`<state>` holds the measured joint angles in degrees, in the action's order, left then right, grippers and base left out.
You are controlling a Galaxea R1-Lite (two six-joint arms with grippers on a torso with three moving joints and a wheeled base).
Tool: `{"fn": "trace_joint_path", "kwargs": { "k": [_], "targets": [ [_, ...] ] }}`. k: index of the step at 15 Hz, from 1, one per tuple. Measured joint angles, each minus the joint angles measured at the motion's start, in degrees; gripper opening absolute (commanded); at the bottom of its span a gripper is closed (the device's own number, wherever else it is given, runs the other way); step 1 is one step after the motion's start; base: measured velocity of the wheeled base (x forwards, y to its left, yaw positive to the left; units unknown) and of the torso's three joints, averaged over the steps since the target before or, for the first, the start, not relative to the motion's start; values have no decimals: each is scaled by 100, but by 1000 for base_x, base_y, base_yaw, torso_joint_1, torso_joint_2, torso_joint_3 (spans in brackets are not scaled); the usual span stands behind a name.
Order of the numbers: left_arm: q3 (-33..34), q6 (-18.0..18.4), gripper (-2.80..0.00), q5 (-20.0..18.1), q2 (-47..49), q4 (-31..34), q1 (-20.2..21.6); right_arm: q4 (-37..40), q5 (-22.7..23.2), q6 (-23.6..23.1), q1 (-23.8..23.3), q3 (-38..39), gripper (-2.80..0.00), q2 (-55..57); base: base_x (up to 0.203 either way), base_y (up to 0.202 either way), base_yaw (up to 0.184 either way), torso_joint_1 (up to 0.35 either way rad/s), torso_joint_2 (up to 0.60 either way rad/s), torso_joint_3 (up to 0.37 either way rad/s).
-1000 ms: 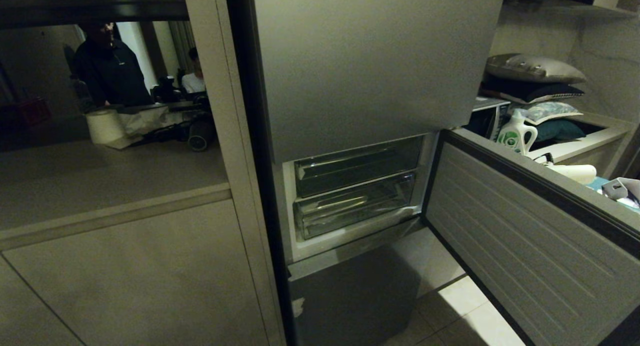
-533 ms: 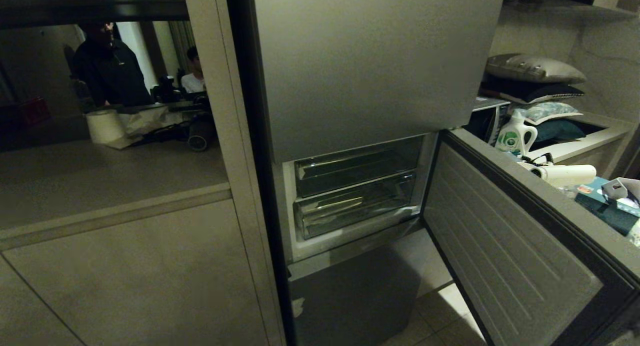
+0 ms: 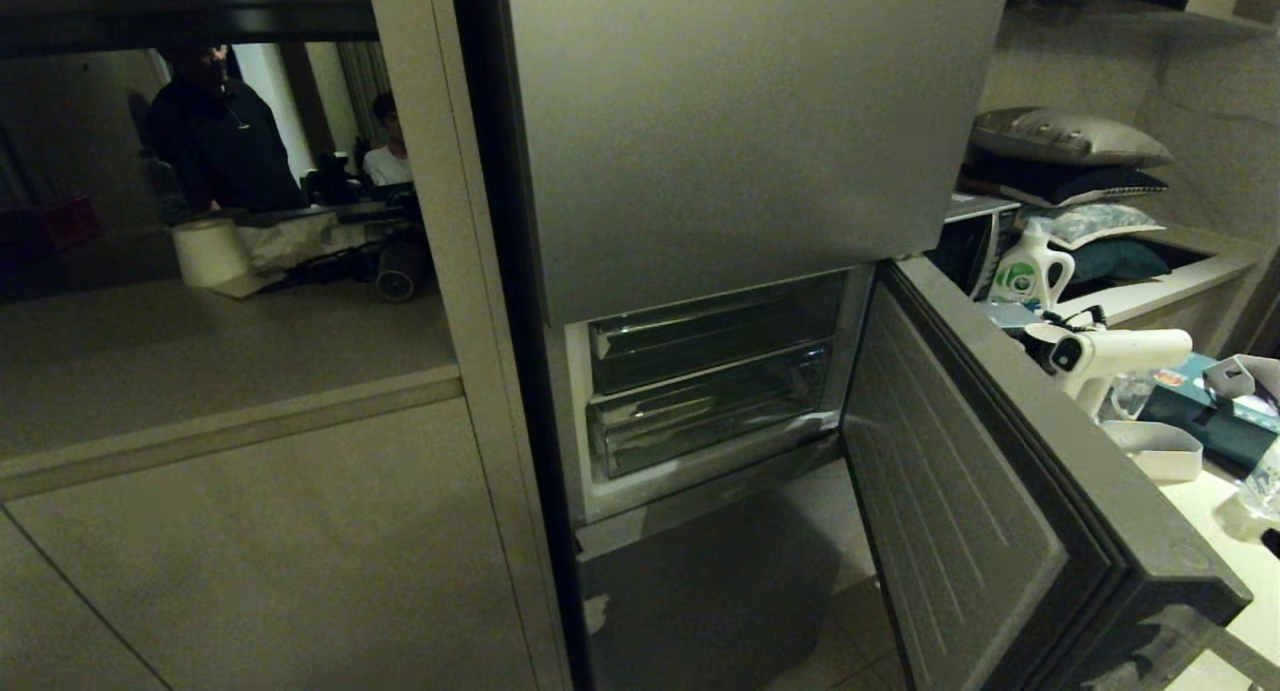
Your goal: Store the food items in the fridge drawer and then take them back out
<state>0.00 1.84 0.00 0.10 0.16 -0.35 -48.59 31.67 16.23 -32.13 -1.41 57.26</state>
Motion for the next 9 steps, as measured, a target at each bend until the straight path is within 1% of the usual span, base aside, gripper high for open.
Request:
{"fn": "trace_joint_path", "kwargs": {
  "k": [2, 5, 6, 7, 8, 9],
  "targets": [
    [0, 0, -280, 0, 0, -2, 0, 76, -765, 204, 1132, -148, -280, 226, 0, 0, 0, 0, 0, 0],
    [0, 0, -280, 0, 0, -2, 0, 93, -1600, 435, 2771, -421, -280, 829, 0, 0, 0, 0, 0, 0],
    [0, 0, -280, 0, 0, -2, 2, 68, -1845, 475, 3171, -555, -280, 1162, 0, 0, 0, 0, 0, 0],
    [0, 0, -280, 0, 0, 0, 0, -20, -2010, 496, 3437, -685, -280, 1506, 0, 0, 0, 0, 0, 0],
    [0, 0, -280, 0, 0, -2, 0, -187, -2081, 509, 3635, -825, -280, 1877, 0, 0, 0, 0, 0, 0],
    [0, 0, -280, 0, 0, 0, 2, -413, -2058, 506, 3771, -961, -280, 2245, 0, 0, 0, 0, 0, 0]
  ]
}}
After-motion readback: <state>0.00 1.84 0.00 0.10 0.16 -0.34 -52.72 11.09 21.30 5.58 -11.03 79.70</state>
